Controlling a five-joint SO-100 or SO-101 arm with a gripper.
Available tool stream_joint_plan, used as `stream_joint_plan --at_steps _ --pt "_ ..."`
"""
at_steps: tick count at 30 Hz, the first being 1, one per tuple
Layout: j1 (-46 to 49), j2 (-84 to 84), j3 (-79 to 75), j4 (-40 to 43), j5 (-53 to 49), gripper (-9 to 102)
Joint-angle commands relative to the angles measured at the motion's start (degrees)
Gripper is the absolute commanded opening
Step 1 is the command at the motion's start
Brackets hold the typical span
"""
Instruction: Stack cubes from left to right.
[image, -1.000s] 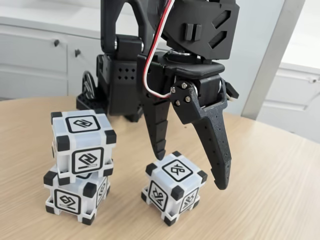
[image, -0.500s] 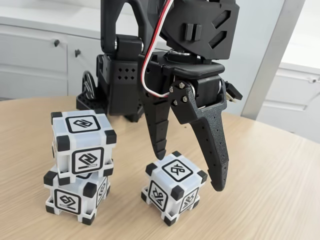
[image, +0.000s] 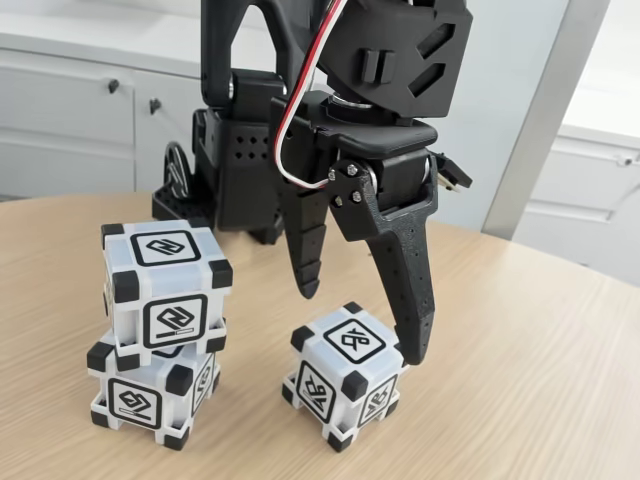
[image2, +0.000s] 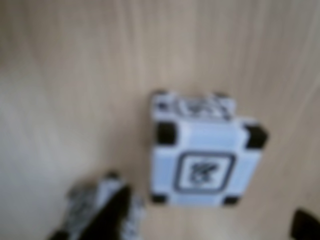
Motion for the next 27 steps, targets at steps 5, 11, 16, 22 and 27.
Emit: stream_joint_plan --at_steps 5,11,16,22,27 --pt "0.44 0.44 -1.14 -2.02 -0.97 34" --pt "0.44 -3.16 -1.14 -2.02 -0.97 34" --pt "0.44 -9.32 -1.76 -2.02 -0.44 34" --pt "0.44 -13.27 -2.02 -2.02 -0.09 33" --pt "0.44 -13.45 -2.02 -2.02 0.00 30"
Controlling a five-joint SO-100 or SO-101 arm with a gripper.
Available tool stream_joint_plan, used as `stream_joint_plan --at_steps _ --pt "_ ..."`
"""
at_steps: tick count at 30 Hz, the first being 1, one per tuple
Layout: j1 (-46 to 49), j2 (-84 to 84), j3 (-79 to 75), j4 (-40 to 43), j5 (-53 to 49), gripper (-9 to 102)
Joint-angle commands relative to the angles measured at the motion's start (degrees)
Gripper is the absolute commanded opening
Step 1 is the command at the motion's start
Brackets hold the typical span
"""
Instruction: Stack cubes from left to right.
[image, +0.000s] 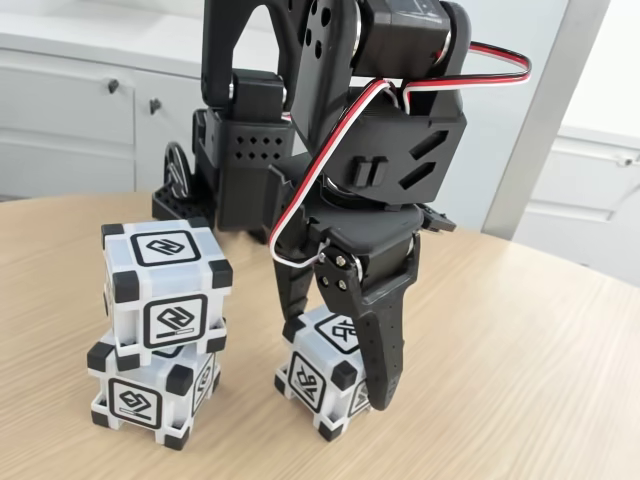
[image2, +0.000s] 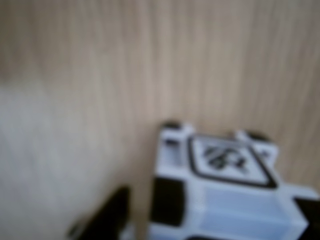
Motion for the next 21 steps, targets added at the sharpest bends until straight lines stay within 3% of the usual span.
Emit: stream_joint_plan --at_steps 1,14,21 --pt "0.44 0.09 -1.93 0.35 0.26 29" --pt "0.44 1.23 -1.93 0.44 0.70 16" --pt "0.44 1.41 -2.11 1.41 1.23 15"
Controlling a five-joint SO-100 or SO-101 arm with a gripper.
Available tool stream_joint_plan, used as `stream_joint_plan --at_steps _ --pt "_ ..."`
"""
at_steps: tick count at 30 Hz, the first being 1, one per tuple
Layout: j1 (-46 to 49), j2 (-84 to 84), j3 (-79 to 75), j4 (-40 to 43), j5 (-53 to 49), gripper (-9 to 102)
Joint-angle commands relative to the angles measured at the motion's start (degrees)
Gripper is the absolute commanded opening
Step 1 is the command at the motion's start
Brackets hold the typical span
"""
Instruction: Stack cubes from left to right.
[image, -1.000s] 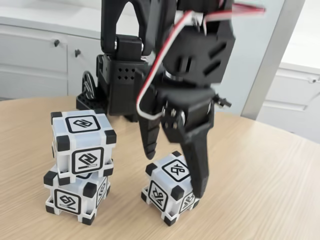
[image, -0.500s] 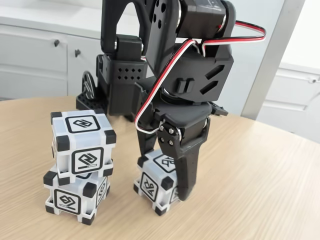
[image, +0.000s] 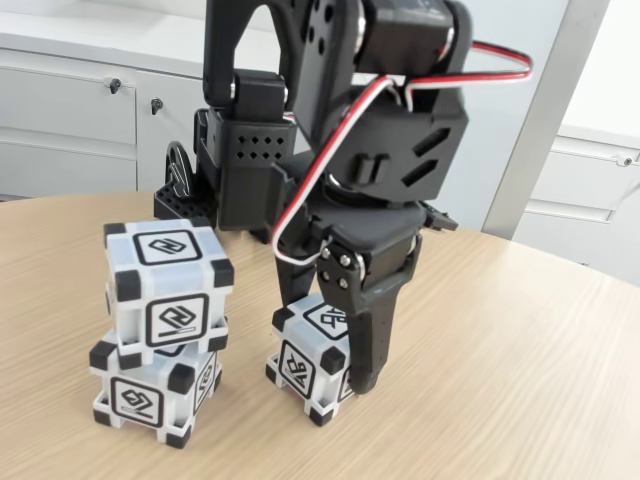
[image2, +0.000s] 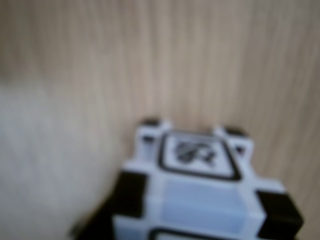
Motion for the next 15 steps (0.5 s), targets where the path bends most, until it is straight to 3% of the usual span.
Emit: stream_joint_plan --at_steps 1,15 --pt "0.44 2.02 -2.20 0.79 0.97 15" --pt "2.46 29.44 -4.31 0.79 6.94 15"
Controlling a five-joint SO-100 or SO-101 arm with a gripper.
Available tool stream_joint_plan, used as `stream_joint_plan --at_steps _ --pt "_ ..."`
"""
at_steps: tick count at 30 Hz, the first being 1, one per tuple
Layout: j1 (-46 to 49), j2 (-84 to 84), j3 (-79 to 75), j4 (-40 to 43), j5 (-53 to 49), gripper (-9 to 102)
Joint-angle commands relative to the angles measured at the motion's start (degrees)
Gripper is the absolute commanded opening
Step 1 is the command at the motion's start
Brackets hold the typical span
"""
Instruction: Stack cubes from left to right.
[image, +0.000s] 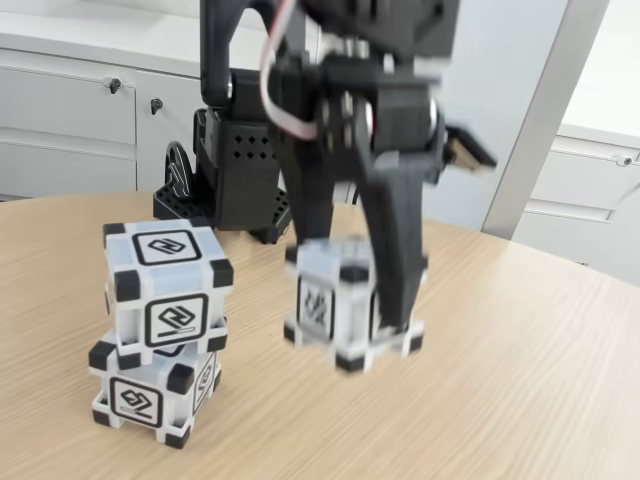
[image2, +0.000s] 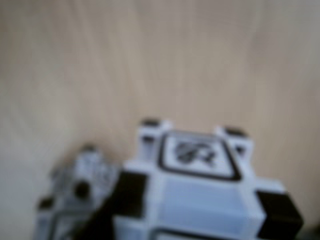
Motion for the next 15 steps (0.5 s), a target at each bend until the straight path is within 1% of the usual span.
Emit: stream_joint_plan --at_steps 1,6,11,13,15 --pt "0.70 7.82 -2.99 -0.44 1.85 15" --pt "3.96 15.47 -3.34 -0.35 3.78 15" --pt "6.15 16.79 -10.81 0.44 4.83 16" --pt "6.24 16.70 -14.77 3.52 4.57 16" --pt "6.24 16.70 -18.63 8.44 4.13 16"
